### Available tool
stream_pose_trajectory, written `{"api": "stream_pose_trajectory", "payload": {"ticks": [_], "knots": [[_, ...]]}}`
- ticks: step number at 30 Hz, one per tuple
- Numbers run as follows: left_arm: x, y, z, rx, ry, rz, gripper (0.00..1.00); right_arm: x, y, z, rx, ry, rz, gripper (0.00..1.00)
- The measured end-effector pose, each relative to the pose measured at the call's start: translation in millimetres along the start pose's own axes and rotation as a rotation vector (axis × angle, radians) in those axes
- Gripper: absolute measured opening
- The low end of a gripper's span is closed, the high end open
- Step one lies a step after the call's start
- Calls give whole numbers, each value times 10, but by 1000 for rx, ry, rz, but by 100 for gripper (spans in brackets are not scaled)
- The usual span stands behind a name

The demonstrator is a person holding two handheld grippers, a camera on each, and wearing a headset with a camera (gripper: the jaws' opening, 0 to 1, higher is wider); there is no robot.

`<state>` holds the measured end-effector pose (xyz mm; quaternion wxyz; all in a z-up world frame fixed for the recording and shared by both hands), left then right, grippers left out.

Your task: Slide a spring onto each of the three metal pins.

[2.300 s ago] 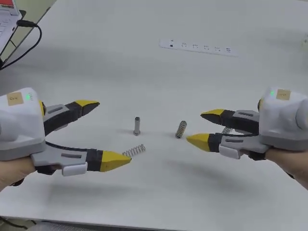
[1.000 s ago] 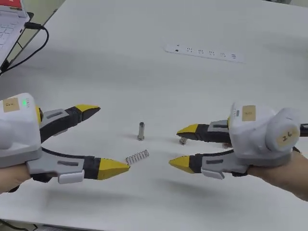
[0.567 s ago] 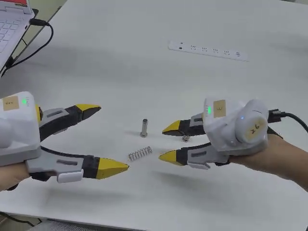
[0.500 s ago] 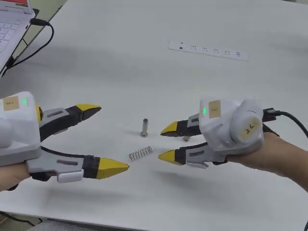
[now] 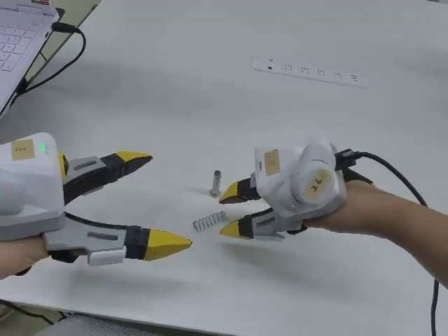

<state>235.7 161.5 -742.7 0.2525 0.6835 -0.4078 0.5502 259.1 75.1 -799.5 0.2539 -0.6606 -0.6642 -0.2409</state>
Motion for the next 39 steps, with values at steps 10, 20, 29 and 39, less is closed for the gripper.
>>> {"api": "stream_pose_trajectory", "payload": {"ticks": [10,20,29,39], "knots": [[-27,16,-20,0,-3,-8,86,-4,58,177,33,-57,-1,22],[-38,-9,-63,14,0,-17,86,-55,80,267,52,-90,36,20],[-51,-16,-72,18,-1,-26,86,-136,71,309,53,-128,4,10],[-37,-15,-54,13,-3,-27,85,-134,58,311,50,-114,-4,9]]}}
Point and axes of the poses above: the centre of the closed fingertips' face, and the gripper's own axes: z roughly forward along the fingers, y roughly to its right, x roughly out of its top, the point moved 3 cm from there along -z, roughly backward along the fingers, and after that the axes turned 14 degrees about z, right-handed, at the moved point
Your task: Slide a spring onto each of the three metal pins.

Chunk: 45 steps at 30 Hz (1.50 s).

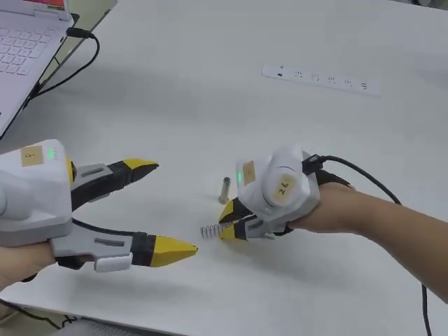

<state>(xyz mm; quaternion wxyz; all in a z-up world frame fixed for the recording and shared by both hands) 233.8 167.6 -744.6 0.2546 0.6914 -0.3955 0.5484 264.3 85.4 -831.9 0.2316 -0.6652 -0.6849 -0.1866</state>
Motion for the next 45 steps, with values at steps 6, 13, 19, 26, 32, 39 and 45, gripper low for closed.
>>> {"api": "stream_pose_trajectory", "payload": {"ticks": [6,13,19,26,32,39,45], "knots": [[20,21,21,-13,-7,4,83,-15,-11,-50,-14,11,7,9],[48,48,45,-24,-7,5,80,-7,2,-207,-36,50,50,8],[66,93,82,-36,-5,2,79,-38,-54,-354,-49,67,54,8],[79,138,138,-73,-1,-12,73,-66,-94,-521,-68,87,66,8],[73,210,202,-115,-6,-15,66,-102,-132,-650,-80,103,81,8],[80,312,328,-183,-8,-28,53,-75,-211,-793,-86,139,115,8],[97,333,451,-217,-2,-28,47,-122,-240,-843,-99,134,125,8]]}}
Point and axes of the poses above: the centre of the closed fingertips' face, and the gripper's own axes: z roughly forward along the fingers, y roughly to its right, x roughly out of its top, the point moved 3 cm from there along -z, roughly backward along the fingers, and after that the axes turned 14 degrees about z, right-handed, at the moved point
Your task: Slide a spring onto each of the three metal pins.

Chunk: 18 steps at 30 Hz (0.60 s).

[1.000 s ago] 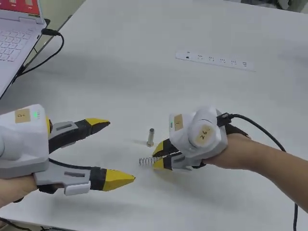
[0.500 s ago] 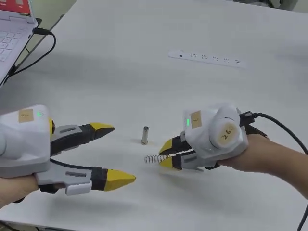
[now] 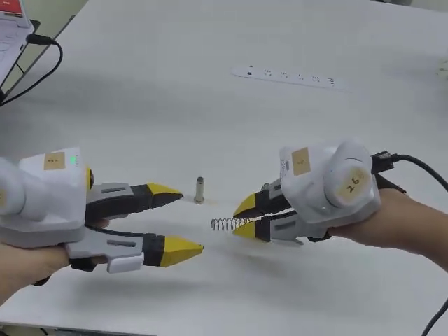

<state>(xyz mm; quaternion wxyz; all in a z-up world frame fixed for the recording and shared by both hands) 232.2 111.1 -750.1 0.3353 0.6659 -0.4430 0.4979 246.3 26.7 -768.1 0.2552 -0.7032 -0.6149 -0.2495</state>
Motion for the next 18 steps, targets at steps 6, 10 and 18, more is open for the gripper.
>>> {"api": "stream_pose_trajectory", "payload": {"ticks": [6,10,18], "knots": [[-1,12,129,-28,0,25,39,-40,-2,-40,-8,-2,25,8],[28,31,218,-44,10,47,33,-41,-5,-53,-13,14,45,8],[40,53,348,-80,7,67,28,-71,-1,-90,-24,27,61,8]]}}
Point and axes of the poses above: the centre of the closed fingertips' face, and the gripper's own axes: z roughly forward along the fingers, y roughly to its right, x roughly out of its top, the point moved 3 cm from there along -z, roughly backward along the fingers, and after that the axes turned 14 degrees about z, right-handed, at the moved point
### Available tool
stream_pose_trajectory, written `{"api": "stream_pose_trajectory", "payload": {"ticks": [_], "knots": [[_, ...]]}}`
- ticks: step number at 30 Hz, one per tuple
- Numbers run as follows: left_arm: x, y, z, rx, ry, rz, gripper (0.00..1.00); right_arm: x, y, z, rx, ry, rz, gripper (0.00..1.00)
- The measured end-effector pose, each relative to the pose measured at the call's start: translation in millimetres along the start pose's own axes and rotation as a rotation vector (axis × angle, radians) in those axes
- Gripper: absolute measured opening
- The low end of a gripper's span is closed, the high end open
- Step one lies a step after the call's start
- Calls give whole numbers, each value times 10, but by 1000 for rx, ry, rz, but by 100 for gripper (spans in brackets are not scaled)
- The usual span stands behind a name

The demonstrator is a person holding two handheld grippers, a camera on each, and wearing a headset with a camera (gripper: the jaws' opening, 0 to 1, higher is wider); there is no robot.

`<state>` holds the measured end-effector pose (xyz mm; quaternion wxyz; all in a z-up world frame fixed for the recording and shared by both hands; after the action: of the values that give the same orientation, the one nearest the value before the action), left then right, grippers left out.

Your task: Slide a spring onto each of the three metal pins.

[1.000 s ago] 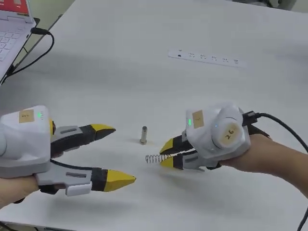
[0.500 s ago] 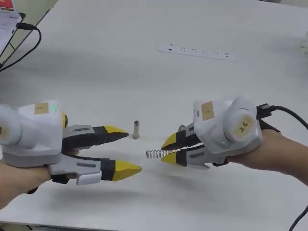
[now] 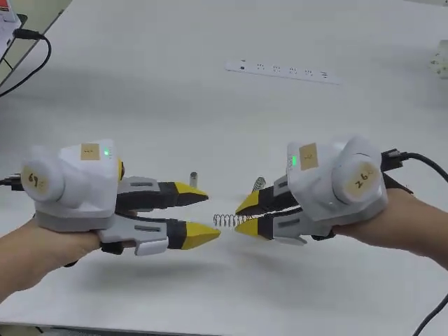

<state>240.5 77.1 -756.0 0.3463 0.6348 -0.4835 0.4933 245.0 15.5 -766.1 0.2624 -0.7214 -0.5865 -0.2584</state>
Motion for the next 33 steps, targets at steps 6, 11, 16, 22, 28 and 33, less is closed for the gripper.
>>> {"api": "stream_pose_trajectory", "payload": {"ticks": [6,11,16,22,28,33], "knots": [[35,-4,67,-16,9,11,23,10,11,-61,-10,15,10,8],[32,11,112,-37,5,21,20,19,11,-94,-14,27,20,8],[58,26,156,-51,8,30,19,14,3,-103,-15,32,28,8],[69,35,200,-68,5,37,15,-1,-10,-111,-16,33,33,8],[89,46,237,-101,-1,61,13,5,12,-132,-23,43,41,8],[91,40,251,-129,-16,81,10,25,24,-151,-24,58,50,8]]}}
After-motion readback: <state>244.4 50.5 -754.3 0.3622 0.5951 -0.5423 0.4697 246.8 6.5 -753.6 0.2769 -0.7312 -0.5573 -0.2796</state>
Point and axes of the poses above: the centre of the closed fingertips' face, and the gripper's own axes: z roughly forward along the fingers, y roughly to its right, x roughly out of its top, the point moved 3 cm from there along -z, roughly backward along the fingers, and after that the axes turned 14 degrees about z, right-handed, at the moved point
